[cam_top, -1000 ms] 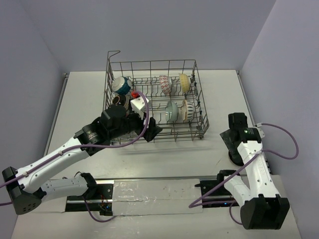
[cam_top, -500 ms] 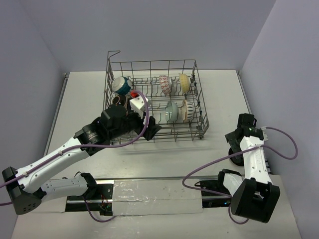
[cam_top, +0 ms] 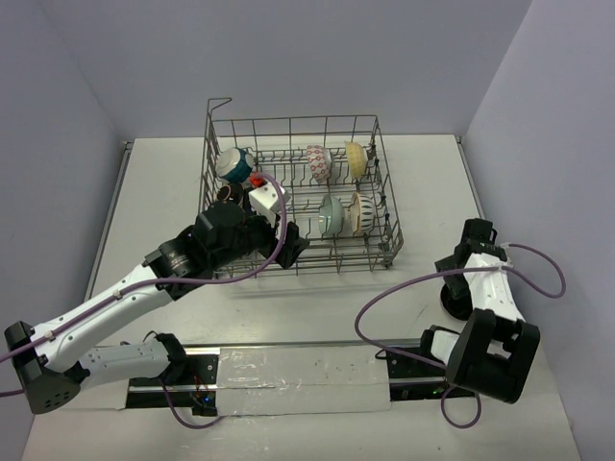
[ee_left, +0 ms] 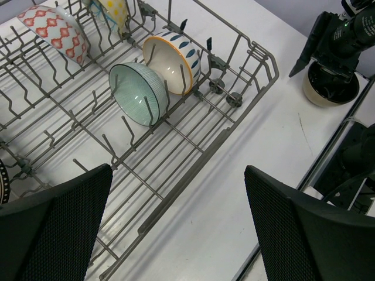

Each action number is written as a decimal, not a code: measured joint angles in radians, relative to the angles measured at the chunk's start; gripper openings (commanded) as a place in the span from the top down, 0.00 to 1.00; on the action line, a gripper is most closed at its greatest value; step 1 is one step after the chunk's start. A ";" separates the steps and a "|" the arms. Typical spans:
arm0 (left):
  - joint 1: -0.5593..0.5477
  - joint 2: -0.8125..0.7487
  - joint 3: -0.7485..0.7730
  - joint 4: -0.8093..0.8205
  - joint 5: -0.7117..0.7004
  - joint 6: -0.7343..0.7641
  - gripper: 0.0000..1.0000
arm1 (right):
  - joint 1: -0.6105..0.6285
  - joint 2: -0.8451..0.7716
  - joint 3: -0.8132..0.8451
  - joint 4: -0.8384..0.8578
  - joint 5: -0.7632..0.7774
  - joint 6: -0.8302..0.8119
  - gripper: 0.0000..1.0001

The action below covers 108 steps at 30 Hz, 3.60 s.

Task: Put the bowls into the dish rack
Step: Pick up the bowl from the corner of the board, then place the bowl at the center of the board.

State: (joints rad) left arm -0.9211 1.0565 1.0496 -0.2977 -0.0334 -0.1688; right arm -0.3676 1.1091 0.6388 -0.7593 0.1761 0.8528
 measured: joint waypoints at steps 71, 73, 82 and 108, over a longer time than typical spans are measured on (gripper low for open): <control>0.090 0.082 0.000 -0.048 -0.028 0.112 0.06 | 0.414 0.387 0.901 0.022 0.089 -0.192 1.00; 0.072 0.079 0.000 -0.048 -0.047 0.141 0.05 | 0.429 0.388 0.938 0.014 0.044 -0.192 1.00; -0.060 0.089 0.064 -0.074 -0.155 0.253 0.01 | 0.475 0.444 1.014 -0.076 -0.137 -0.169 1.00; -0.460 0.518 0.363 -0.023 -0.697 0.787 0.01 | 0.681 0.413 1.007 -0.112 -0.381 -0.204 1.00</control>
State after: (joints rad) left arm -1.3808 1.5742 1.4124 -0.3206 -0.7300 0.6178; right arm 0.3130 1.5219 1.6455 -0.8711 -0.2054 0.6487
